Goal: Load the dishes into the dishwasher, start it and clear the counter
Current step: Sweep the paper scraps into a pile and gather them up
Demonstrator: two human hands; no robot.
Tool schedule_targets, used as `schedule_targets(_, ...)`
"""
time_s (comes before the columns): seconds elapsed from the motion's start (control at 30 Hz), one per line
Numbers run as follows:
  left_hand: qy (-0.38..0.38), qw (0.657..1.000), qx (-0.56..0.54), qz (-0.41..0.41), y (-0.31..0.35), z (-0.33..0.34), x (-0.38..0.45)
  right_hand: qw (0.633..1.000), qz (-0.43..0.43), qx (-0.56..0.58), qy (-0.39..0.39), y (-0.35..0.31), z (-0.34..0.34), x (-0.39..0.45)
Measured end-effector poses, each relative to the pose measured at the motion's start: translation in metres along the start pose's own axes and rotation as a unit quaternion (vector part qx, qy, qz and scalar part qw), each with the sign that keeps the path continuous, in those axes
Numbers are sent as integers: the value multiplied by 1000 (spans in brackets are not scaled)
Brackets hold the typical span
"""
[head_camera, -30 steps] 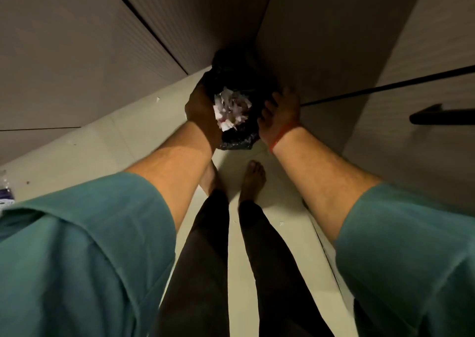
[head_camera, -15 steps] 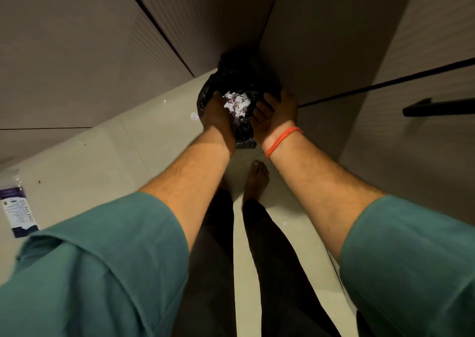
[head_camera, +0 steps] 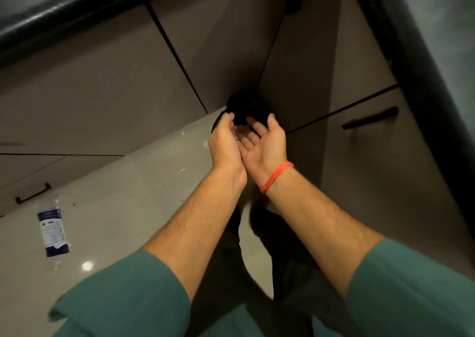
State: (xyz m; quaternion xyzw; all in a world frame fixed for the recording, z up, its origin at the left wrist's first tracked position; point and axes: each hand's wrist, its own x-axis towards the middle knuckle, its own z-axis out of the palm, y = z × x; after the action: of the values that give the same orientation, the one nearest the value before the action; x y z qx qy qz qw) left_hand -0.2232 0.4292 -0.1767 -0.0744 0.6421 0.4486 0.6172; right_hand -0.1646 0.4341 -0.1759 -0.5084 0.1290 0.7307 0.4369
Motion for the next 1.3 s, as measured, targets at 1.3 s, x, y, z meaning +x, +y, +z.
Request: schedule_targets(1.3, -422, 804, 373, 192, 104, 170, -214, 692, -495, -489, 193, -213, -5, -182)
